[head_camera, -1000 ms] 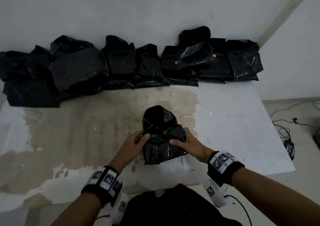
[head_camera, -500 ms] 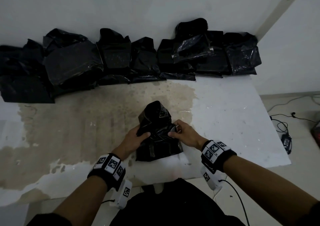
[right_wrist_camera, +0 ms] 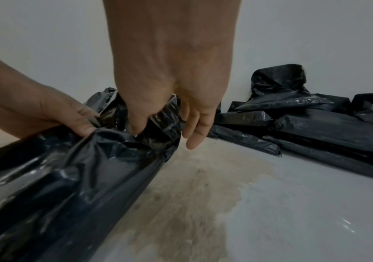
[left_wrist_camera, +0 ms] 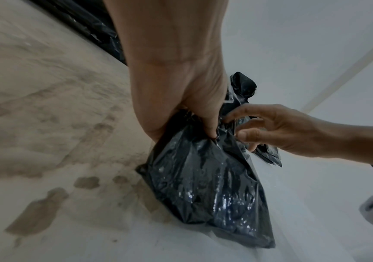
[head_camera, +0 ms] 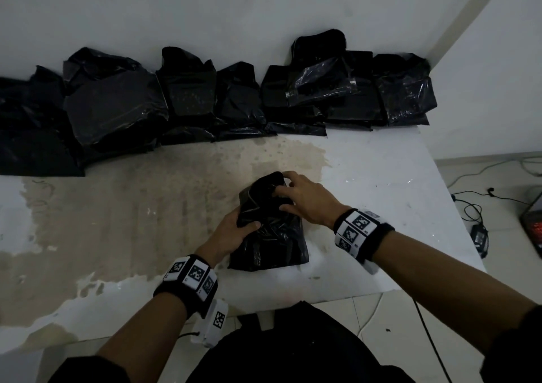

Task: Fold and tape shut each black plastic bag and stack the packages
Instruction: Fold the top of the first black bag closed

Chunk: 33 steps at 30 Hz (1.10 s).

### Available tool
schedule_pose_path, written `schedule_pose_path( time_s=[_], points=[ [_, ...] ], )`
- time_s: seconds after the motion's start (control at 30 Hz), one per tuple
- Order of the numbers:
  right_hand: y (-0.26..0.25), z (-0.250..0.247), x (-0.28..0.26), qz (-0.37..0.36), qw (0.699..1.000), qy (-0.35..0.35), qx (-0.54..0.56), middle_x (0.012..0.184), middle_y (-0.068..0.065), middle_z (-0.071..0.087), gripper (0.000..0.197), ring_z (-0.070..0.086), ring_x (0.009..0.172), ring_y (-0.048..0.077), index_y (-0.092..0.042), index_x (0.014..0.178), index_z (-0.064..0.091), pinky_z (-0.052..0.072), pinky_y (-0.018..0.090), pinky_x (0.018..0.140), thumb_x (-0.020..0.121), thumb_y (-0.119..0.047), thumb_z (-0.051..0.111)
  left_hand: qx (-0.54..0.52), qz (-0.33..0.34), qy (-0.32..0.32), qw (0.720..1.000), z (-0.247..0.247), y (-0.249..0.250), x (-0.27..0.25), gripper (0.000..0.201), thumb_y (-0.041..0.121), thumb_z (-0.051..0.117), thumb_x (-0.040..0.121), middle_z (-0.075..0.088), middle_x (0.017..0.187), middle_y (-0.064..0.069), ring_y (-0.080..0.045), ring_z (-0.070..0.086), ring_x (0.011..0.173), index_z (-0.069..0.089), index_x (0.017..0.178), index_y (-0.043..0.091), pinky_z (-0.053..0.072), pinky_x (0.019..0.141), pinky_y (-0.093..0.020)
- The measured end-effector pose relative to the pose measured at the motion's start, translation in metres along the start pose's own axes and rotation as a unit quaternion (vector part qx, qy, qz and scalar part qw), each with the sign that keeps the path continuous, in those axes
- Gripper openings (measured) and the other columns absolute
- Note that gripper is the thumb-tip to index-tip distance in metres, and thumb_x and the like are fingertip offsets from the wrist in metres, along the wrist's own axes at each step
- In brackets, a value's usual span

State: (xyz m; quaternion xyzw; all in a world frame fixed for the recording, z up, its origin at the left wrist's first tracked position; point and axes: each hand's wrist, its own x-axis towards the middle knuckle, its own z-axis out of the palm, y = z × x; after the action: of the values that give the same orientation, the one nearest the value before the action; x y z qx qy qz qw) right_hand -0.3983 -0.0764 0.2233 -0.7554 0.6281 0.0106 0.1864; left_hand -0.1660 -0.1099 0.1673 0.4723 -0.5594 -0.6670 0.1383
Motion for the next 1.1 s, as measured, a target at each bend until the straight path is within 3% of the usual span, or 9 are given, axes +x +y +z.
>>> schedule_pose_path(
  time_s=[0.17, 0.3, 0.43, 0.5, 0.63, 0.7, 0.77, 0.97, 1.1],
  points=[
    [0.022, -0.016, 0.003, 0.009, 0.992, 0.054, 0.112, 0.117, 0.003, 0.058, 0.01, 0.064, 0.091, 0.024, -0.019, 0.101, 0.066, 0.054, 0.042, 0.08, 0.099, -0.028, 0.063, -0.002, 0.009, 0.017, 1.0, -0.004, -0.006, -0.003, 0.042, 0.015, 0.07, 0.094, 0.067, 0.116, 0.012, 0.002, 0.064, 0.102, 0.056, 0.132, 0.025, 0.052, 0.087, -0.017],
    [0.04, -0.025, -0.003, 0.066, 0.968, 0.093, 0.225, 0.095, -0.008, 0.067, 0.009, 0.066, 0.083, 0.012, -0.017, 0.093, 0.065, 0.053, 0.03, 0.073, 0.1, -0.022, 0.062, 0.003, -0.013, 0.039, 0.999, -0.01, -0.007, -0.002, 0.029, 0.019, 0.072, 0.093, 0.071, 0.112, 0.001, -0.012, 0.068, 0.102, 0.063, 0.12, 0.013, 0.055, 0.096, -0.036],
    [0.04, -0.026, -0.008, 0.076, 0.95, 0.089, 0.291, 0.091, -0.012, 0.069, 0.009, 0.064, 0.075, -0.003, -0.017, 0.093, 0.064, 0.046, 0.013, 0.062, 0.101, -0.017, 0.061, 0.038, -0.006, 0.022, 0.999, -0.011, -0.004, -0.002, 0.035, 0.021, 0.072, 0.092, 0.066, 0.115, 0.003, -0.025, 0.064, 0.115, 0.056, 0.123, 0.013, 0.053, 0.087, -0.024],
    [0.04, -0.026, -0.008, 0.063, 0.951, 0.084, 0.289, 0.092, -0.009, 0.071, 0.008, 0.066, 0.079, -0.001, -0.018, 0.094, 0.064, 0.048, 0.014, 0.065, 0.101, -0.019, 0.061, 0.128, 0.076, 0.064, 0.987, -0.012, 0.001, -0.004, 0.056, 0.026, 0.074, 0.091, 0.054, 0.13, 0.005, -0.018, 0.058, 0.119, 0.044, 0.137, 0.022, 0.05, 0.091, -0.025],
    [0.038, -0.028, -0.007, 0.029, 0.963, 0.074, 0.257, 0.092, -0.014, 0.07, 0.008, 0.067, 0.087, 0.006, -0.022, 0.096, 0.065, 0.054, 0.024, 0.078, 0.102, -0.025, 0.06, 0.422, 0.362, 0.159, 0.816, -0.024, 0.026, -0.003, 0.063, 0.021, 0.077, 0.084, 0.039, 0.145, -0.007, -0.025, 0.055, 0.119, 0.045, 0.137, 0.02, 0.051, 0.091, -0.039],
    [0.039, -0.028, -0.007, 0.013, 0.966, 0.075, 0.246, 0.093, -0.014, 0.07, 0.008, 0.067, 0.088, 0.006, -0.022, 0.096, 0.065, 0.054, 0.026, 0.081, 0.102, -0.025, 0.06, 0.54, 0.375, 0.11, 0.745, -0.032, 0.035, 0.004, 0.057, 0.026, 0.077, 0.083, 0.039, 0.15, -0.009, -0.028, 0.058, 0.118, 0.052, 0.133, 0.022, 0.05, 0.09, -0.044],
    [0.04, -0.029, -0.007, 0.006, 0.967, 0.074, 0.245, 0.092, -0.016, 0.07, 0.008, 0.067, 0.088, 0.005, -0.024, 0.095, 0.064, 0.055, 0.027, 0.081, 0.102, -0.025, 0.06, 0.617, 0.309, 0.062, 0.721, -0.041, 0.041, 0.013, 0.056, 0.037, 0.074, 0.084, 0.037, 0.154, -0.01, -0.03, 0.06, 0.112, 0.055, 0.135, 0.025, 0.05, 0.088, -0.046],
    [0.047, -0.029, -0.008, 0.004, 0.968, 0.08, 0.239, 0.092, -0.014, 0.071, 0.008, 0.068, 0.088, 0.005, -0.029, 0.094, 0.062, 0.054, 0.026, 0.08, 0.101, -0.026, 0.06, 0.643, 0.208, -0.022, 0.736, -0.055, 0.065, 0.024, 0.028, 0.038, 0.057, 0.101, 0.053, 0.132, 0.001, -0.024, 0.062, 0.101, 0.069, 0.118, 0.019, 0.041, 0.084, -0.035],
    [0.058, -0.028, -0.009, 0.048, 0.965, 0.078, 0.246, 0.091, -0.015, 0.068, 0.008, 0.07, 0.083, 0.013, -0.021, 0.095, 0.062, 0.053, 0.025, 0.072, 0.102, -0.022, 0.059, 0.454, 0.247, 0.008, 0.856, -0.068, 0.054, 0.021, 0.029, 0.042, 0.05, 0.099, 0.059, 0.104, 0.002, -0.021, 0.061, 0.084, 0.062, 0.1, 0.016, 0.05, 0.072, -0.039]
  ],
)
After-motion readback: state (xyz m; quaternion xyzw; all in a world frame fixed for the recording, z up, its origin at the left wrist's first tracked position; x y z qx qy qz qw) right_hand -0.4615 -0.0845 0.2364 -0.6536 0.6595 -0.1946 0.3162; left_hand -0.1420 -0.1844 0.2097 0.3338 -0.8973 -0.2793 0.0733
